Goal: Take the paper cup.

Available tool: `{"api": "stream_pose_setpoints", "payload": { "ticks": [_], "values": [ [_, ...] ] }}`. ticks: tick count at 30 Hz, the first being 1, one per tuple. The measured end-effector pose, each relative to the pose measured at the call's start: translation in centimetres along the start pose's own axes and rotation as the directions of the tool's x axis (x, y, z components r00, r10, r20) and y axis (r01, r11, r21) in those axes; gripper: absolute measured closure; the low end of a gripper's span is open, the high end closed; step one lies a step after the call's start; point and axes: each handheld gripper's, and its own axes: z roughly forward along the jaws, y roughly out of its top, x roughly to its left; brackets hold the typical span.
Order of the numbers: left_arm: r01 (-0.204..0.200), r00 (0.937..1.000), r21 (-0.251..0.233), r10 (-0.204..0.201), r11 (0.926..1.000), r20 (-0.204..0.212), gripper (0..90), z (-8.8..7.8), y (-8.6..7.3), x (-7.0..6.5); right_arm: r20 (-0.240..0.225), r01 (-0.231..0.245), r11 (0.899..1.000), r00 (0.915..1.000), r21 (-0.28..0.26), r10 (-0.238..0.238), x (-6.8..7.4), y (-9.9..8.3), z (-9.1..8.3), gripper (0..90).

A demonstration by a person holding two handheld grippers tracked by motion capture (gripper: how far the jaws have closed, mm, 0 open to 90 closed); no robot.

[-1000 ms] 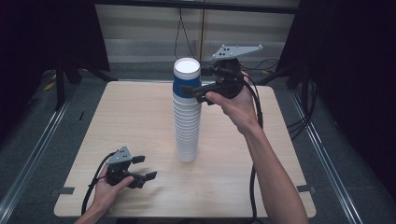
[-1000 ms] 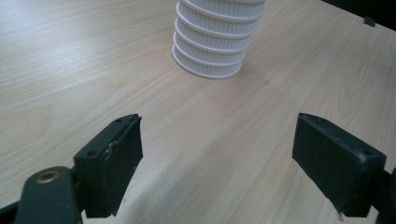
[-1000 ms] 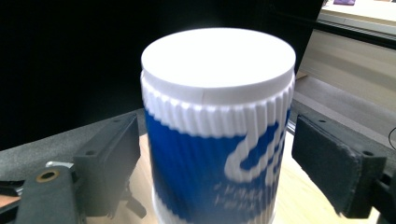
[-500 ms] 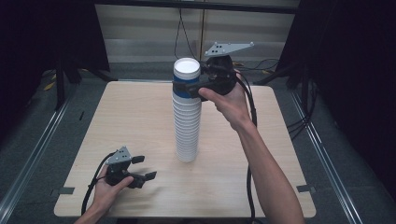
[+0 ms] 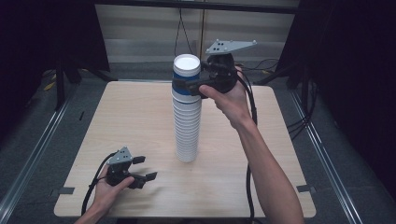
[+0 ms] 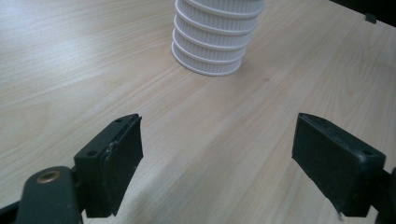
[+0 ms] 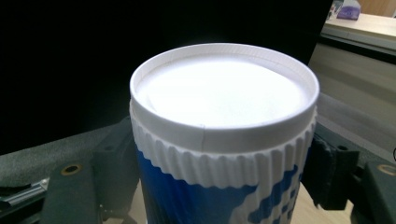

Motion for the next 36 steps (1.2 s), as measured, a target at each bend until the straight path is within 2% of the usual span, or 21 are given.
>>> {"api": "stream_pose_setpoints", "payload": {
  "ticks": [12,17,20,26,36],
  "values": [
    [0.001,0.9999,-0.01,-0.001,1.0,-0.014,16.2,-0.3,0.0,0.1,0.005,-0.024,0.998,0.9997,-0.059,0.024,0.0,0.2,-0.3,25.7],
    [-0.002,0.9999,-0.009,0.002,1.0,-0.011,16.2,-0.3,0.0,0.1,0.007,-0.024,0.995,0.9997,-0.099,0.024,0.0,0.4,-0.7,25.9],
    [-0.002,0.9999,-0.008,0.001,1.0,-0.012,16.2,-0.3,0.0,0.1,-0.004,-0.045,0.991,0.999,-0.123,0.045,-0.2,0.4,-0.9,26.0],
    [-0.001,0.9999,-0.008,0.001,1.0,-0.013,16.2,-0.3,0.0,0.1,-0.005,-0.051,0.986,0.9987,-0.161,0.05,-0.2,0.7,-1.1,26.2],
    [-0.002,0.9999,-0.009,0.002,1.0,-0.013,16.2,-0.3,0.0,0.1,-0.006,-0.056,0.98,0.9984,-0.19,0.056,-0.2,1.1,-1.5,26.4]
  ]
}}
